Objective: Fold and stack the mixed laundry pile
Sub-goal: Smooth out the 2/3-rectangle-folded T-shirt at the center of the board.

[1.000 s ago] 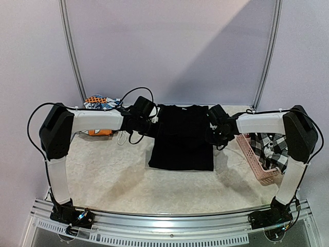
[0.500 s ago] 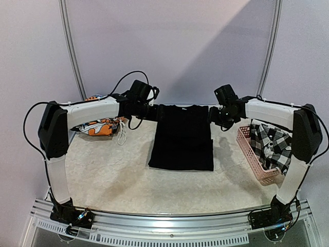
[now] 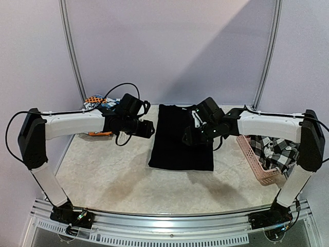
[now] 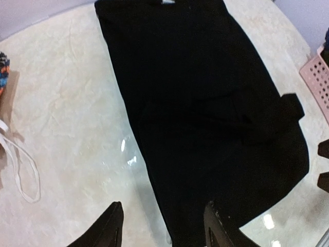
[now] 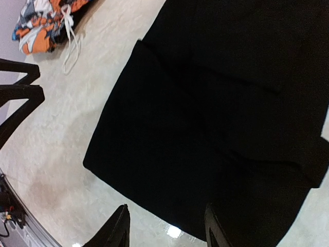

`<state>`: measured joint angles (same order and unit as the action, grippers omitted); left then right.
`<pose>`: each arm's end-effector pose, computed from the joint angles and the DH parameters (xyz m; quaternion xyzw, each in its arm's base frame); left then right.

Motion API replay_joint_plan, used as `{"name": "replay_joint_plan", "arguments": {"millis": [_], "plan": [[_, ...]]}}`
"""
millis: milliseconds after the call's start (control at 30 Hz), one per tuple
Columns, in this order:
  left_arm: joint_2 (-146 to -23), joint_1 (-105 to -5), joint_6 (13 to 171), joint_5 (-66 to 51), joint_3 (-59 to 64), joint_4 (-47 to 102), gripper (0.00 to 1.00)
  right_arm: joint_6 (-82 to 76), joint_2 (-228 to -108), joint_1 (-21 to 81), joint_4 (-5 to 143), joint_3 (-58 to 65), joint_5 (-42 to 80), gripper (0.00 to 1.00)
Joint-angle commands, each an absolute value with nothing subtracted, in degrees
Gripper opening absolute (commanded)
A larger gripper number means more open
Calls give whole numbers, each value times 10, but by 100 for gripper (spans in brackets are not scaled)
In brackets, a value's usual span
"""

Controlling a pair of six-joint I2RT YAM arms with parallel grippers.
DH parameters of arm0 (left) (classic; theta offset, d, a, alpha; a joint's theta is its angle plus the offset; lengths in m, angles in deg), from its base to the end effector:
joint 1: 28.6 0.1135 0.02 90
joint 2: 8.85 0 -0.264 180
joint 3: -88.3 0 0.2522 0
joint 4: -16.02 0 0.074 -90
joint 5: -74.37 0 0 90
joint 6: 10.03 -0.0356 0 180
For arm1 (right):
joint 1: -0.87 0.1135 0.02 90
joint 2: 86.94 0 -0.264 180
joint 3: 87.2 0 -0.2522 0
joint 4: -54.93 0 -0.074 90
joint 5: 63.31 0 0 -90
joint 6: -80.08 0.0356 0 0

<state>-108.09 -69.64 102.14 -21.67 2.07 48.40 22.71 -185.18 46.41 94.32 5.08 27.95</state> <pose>0.2928 -0.2499 0.2394 0.1317 0.9147 -0.1571 0.3483 0.2642 0.2681 0.2449 -0.1019 0.9338 0.2081 0.2725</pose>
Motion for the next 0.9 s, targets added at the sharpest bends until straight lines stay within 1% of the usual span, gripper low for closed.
{"name": "replay_joint_plan", "arguments": {"millis": [0,133,267,433,600,867], "plan": [[-1042,-720,1047,-229,72,461,54,216,-1905,481,956,45,282,46],[-1008,-733,1055,-232,117,448,53,223,-1951,482,960,29,284,40],[-972,-742,1067,-236,163,437,53,226,-1993,482,960,10,286,39],[-940,-756,1090,-228,213,410,52,226,-2047,475,991,-37,329,36],[-939,-780,1100,-231,234,397,52,236,-2087,444,1009,-65,353,33],[-951,-818,1109,-249,243,382,51,213,-2137,422,1029,-140,378,33]]}}
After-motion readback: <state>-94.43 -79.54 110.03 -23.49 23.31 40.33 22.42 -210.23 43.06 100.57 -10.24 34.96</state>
